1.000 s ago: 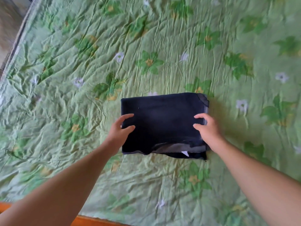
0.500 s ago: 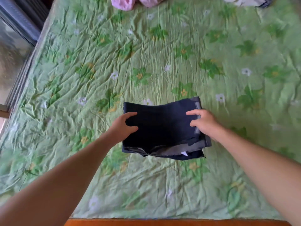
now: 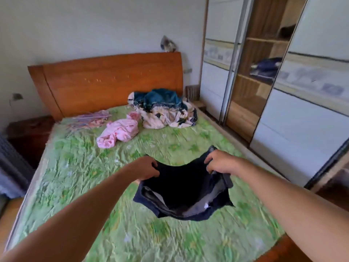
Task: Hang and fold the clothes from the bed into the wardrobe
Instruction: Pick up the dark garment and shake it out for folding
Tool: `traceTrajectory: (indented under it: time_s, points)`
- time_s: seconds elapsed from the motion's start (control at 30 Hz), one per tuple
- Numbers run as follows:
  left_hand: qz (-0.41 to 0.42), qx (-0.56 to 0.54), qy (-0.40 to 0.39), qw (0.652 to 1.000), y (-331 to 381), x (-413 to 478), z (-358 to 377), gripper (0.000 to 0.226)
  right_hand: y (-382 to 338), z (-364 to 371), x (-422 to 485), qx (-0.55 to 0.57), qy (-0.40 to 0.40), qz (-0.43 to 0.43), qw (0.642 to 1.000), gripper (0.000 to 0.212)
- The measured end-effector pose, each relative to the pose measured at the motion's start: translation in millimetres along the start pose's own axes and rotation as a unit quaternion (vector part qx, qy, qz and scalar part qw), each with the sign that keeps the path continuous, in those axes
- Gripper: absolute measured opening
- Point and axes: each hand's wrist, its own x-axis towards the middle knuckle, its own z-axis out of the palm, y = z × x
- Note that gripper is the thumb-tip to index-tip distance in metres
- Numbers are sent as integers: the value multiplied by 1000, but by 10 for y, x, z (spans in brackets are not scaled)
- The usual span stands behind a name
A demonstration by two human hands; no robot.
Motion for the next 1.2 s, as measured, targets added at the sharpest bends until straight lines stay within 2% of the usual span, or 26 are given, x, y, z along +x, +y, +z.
traceTrajectory:
  time_s: [0.17, 0.3, 0.4, 0.43, 0.5, 0.53, 0.73, 0.8, 0.9, 1.0, 1.1, 1.2]
  points:
    - [72, 103, -10, 992, 1307, -288, -710, 35, 80, -1208, -948, -32, 51, 9, 998, 39]
    - [120, 150, -15, 981, 2420, -470, -893, 35, 488, -1937, -1603, -14, 107, 14, 994, 33]
    - [154, 194, -11, 969, 3310, -570, -784, 32, 1031, -2350, -2051, 17, 154, 42, 987, 45]
    - [162, 191, -12, 968, 3607, -593, -714, 30, 1233, -2470, -2196, 21, 162, 52, 985, 41]
    - [175, 167, -27, 970, 4192, -616, -534, 25, 1635, -2697, -2496, 20, 176, 73, 981, 15]
    - [179, 161, -35, 970, 4478, -625, -427, 24, 1846, -2814, -2632, 20, 181, 77, 980, 12]
    - [239, 150, -47, 958, 6069, -534, 225, 23, 3094, -3558, -3319, 21, 215, 114, 970, 21]
    - [265, 169, -44, 948, 6511, -453, 372, 29, 3465, -3792, -3439, 23, 224, 124, 966, 20]
    - [282, 176, -42, 942, 7085, -262, 503, 34, 3945, -4156, -3472, 27, 228, 137, 964, 4]
    - [286, 176, -40, 941, 7559, 48, 578, 36, 4326, -4499, -3334, 31, 231, 138, 963, 13]
    - [284, 158, -54, 944, 7983, 486, 643, 32, 4661, -4852, -3057, 47, 236, 135, 961, 15]
    - [285, 160, -56, 944, 8377, 997, 659, 25, 4956, -5212, -2670, 48, 234, 137, 961, 2]
